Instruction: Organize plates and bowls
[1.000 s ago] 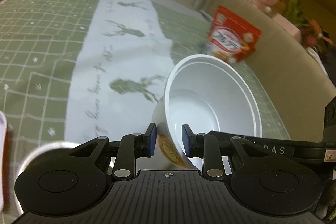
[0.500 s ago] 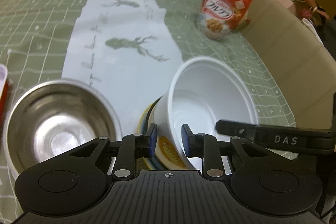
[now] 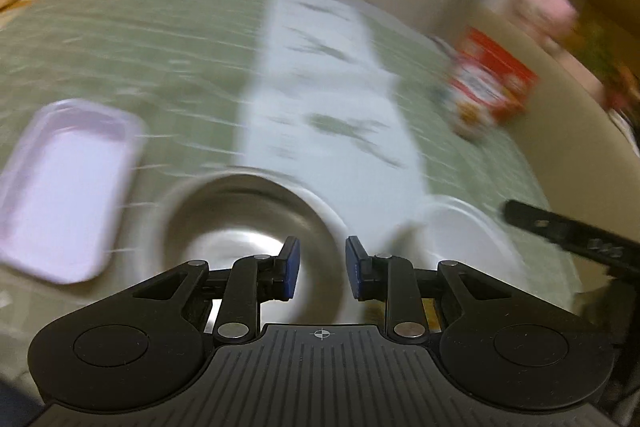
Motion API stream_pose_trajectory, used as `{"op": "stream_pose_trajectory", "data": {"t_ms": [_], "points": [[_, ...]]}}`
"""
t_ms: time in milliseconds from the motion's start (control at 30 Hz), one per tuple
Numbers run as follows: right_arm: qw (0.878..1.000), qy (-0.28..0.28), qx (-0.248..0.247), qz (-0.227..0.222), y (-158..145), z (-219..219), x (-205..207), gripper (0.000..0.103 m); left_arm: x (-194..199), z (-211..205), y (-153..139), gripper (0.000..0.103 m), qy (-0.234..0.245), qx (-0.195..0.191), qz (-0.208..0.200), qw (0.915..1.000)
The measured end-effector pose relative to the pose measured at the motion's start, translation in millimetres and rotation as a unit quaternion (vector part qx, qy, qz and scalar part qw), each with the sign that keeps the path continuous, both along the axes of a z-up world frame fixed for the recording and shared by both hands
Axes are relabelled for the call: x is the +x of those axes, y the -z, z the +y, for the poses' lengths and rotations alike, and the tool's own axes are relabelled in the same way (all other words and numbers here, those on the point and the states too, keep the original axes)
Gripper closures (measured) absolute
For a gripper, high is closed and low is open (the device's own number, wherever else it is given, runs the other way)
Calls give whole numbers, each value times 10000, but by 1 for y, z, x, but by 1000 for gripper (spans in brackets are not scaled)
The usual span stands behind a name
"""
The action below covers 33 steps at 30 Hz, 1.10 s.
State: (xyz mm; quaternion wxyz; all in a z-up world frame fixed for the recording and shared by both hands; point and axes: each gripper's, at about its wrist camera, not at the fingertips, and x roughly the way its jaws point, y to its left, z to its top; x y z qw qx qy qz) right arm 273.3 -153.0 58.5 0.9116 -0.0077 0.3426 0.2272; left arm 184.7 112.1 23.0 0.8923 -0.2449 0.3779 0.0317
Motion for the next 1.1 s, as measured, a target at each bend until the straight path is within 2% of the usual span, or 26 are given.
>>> {"op": "stream_pose_trajectory", "data": {"t_ms": [67, 133, 233, 300, 333, 433, 533, 733, 900, 1033, 1100], "points": [[9993, -335, -64, 123, -3, 28, 9, 36, -11, 20, 8, 75, -346, 0, 106, 9993], [9972, -601, -109, 432, -1, 58, 21, 33, -19, 34, 17, 75, -523, -24, 232, 9984], [9873, -940, -262, 1254, 15, 104, 45, 33, -28, 45, 30, 75, -690, 32, 388, 9969], [9817, -885, -399, 1636, 30, 129, 58, 33, -30, 50, 38, 75, -771, 144, 474, 9958], [9809, -853, -527, 1665, 35, 139, 62, 33, -31, 52, 43, 74, -749, 127, 527, 9957], [9791, -628, -925, 1697, 50, 161, 75, 33, -32, 61, 60, 69, -587, -301, 549, 9963], [9738, -530, -1087, 1927, 63, 171, 83, 32, -31, 66, 66, 65, -576, -436, 529, 9960], [9724, -489, -1485, 1734, 74, 191, 81, 26, -31, 76, 84, 63, -451, -1006, 490, 9927], [9732, -829, -1654, 1364, 73, 211, 76, 26, -30, 83, 91, 65, -407, -1246, 429, 9904], [9643, -879, -1458, 2031, 82, 217, 89, 23, -31, 90, 94, 65, -373, -1409, 362, 9887], [9635, -775, -1513, 2070, 87, 219, 94, 21, -31, 91, 95, 66, -365, -1467, 352, 9879]]}}
